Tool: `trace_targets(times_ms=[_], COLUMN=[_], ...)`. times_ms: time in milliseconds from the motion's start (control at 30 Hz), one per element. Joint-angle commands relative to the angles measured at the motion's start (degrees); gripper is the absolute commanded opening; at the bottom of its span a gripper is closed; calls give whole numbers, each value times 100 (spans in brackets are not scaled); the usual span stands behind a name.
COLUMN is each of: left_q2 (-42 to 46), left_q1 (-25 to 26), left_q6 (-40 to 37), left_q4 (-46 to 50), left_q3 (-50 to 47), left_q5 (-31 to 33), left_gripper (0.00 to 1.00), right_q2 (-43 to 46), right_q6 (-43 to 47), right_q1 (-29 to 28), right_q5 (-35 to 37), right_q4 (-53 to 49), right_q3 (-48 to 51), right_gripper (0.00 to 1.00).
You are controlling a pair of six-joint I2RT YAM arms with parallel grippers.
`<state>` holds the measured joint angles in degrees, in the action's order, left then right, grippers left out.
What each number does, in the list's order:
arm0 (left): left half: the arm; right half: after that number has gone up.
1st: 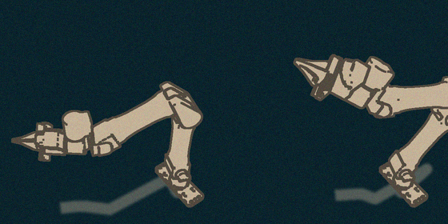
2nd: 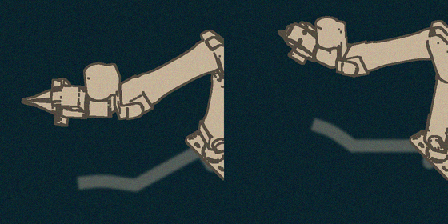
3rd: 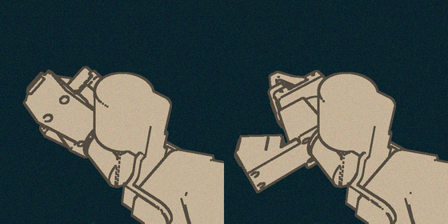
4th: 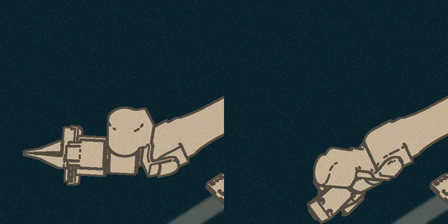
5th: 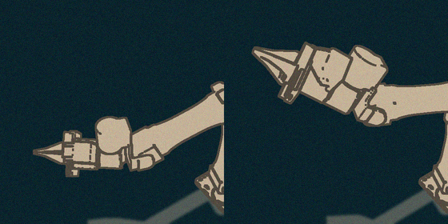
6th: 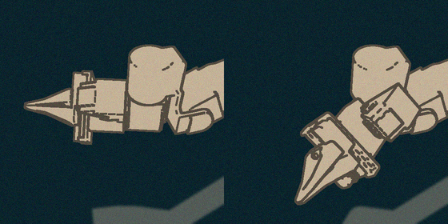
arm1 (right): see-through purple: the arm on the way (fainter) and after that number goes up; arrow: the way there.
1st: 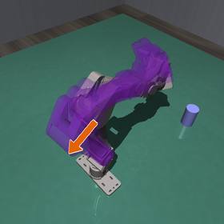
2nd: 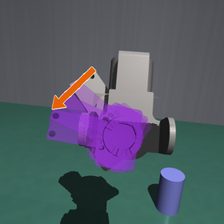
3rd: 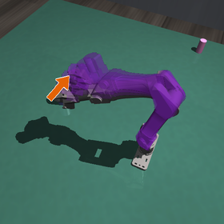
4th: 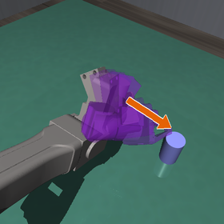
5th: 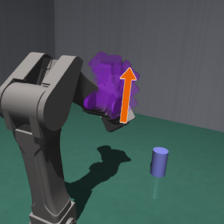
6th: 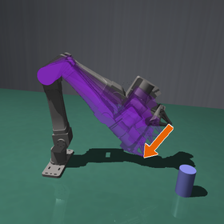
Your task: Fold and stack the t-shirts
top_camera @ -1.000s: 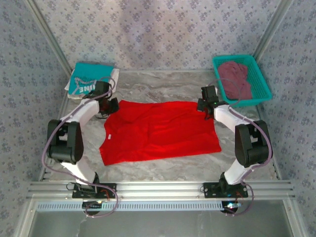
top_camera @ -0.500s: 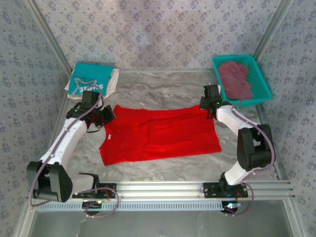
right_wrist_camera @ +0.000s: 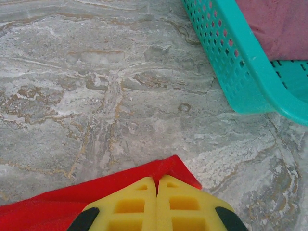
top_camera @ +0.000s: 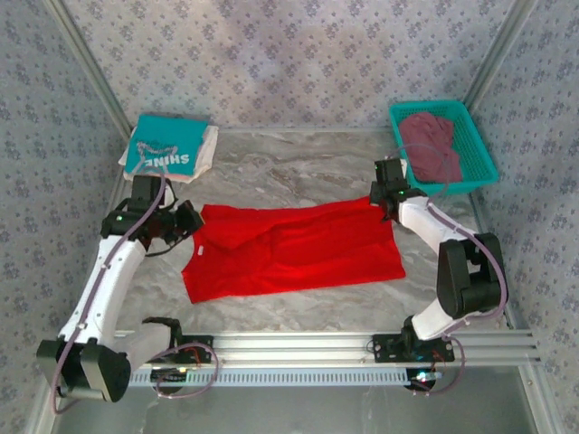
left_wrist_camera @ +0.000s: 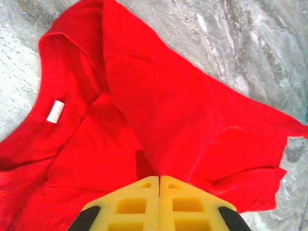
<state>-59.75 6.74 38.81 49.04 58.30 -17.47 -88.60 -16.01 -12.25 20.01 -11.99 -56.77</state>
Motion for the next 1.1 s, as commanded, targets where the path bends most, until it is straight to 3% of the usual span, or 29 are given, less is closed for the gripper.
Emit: trace_targets(times_ms=[0,233,300,333,400,433,533,633,733,900,1067], left_q2=[334,1034,1156,1175,1131,1094,1061,976,498,-1351,-2309], left_q1=[-7,331,354,346,346,359,439,961,1799,2993,3425], left_q6=[390,874,887,855,802,742,382,19,-327,-727,-717], left_q4=[279,-13,-159,-221,-273,-219,125,101,-441,-431,-760], left_q3=[-262,-1712,-2158,-2284,-2411,-2371,-1966,-1454,-1151,-520,-522], left_q5=[-359,-515,-483,-432,-294,-211,458,1288,1522,2131,2202], left_gripper=[0,0,0,2,29,34,36,36,38,45,46], right_q2=[241,437,439,455,488,519,647,820,1007,1237,1510], right_q6=[-105,-657,-753,-780,-892,-901,-935,-717,-476,-77,181], right_q1=[5,57,99,100,131,134,88,-47,-335,-1005,-1508], right_q5=[145,36,156,175,170,164,42,-275,-359,-283,-38], right_q4=[-286,-668,-771,-782,-869,-891,-972,-778,-339,855,2056], right_q3=[157,731,721,720,653,613,461,435,632,1398,2144], right_gripper=[0,1,19,23,33,37,41,45,46,47,50])
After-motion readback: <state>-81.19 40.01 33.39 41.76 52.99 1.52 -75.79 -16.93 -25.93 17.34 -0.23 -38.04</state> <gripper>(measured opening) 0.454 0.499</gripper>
